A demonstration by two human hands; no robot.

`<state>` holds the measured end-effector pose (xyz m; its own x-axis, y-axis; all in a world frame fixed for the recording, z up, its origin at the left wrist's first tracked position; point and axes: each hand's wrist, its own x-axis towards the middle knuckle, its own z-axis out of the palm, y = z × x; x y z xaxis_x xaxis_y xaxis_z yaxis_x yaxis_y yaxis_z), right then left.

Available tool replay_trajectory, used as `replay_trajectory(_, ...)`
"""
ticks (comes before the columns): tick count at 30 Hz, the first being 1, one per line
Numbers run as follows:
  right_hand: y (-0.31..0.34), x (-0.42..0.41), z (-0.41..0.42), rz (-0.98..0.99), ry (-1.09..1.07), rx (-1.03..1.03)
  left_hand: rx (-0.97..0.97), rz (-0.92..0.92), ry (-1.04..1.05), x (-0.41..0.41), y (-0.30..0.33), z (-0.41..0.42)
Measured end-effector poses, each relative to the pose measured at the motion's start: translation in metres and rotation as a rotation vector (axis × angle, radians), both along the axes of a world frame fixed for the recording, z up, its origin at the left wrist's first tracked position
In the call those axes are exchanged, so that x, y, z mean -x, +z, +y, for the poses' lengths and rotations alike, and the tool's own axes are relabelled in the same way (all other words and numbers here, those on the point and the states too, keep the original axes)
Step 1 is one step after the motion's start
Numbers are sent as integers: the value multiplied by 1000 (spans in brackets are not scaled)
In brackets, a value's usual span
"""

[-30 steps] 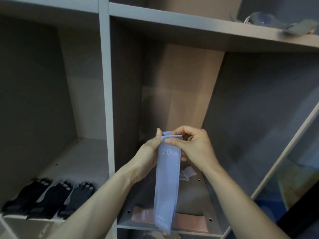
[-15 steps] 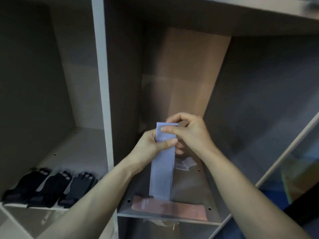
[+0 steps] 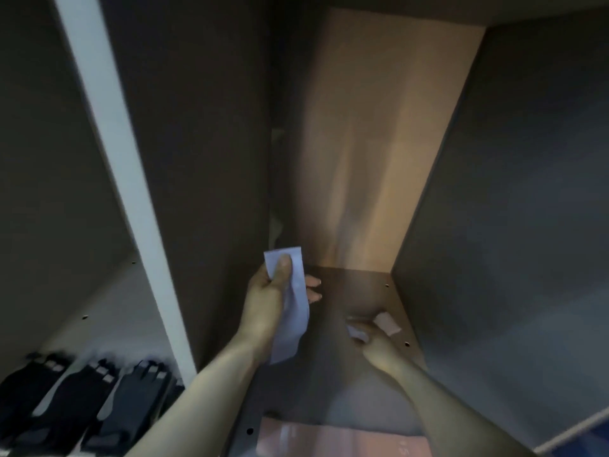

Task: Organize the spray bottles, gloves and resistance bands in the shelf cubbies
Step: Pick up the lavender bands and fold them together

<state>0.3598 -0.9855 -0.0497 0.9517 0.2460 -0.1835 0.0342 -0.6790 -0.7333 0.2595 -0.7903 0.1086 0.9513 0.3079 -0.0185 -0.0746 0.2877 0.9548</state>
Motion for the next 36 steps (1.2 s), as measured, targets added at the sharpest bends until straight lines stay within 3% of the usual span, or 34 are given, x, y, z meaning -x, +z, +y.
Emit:
replay_trajectory(4,-44,-27,-1,34,47,364,-78,-49,65,-17,-12,-5)
replay_trajectory(7,-64,-38,2,19,101,369,14,-65,81,-24,-16,-14)
replay_trajectory(9,-74,-46,1,-151,-20,395,81,-57,79,-29,-15,-16)
replay_trajectory(11,-75,-51,3,-250,23,441,78,-57,82,-37,-15,-13)
replay_trajectory(13,-71,-50,1,-175,55,481,42,-69,87,-40,-13,-14)
replay_trajectory(19,-8,-41,-1,-234,-506,-241,63,-83,24,-28,2,-23)
replay_trajectory(23,62,-13,-3,-252,-439,-487,9,-92,0,-11,16,-21)
replay_trajectory(28,148,37,17,-259,-350,-952,-100,-42,-53,18,33,-14)
replay_trajectory(32,200,86,32,-215,-161,-1046,-100,-57,-223,51,53,-10)
replay_trajectory(36,231,133,41,-234,-59,-907,-82,-108,-343,88,75,-2)
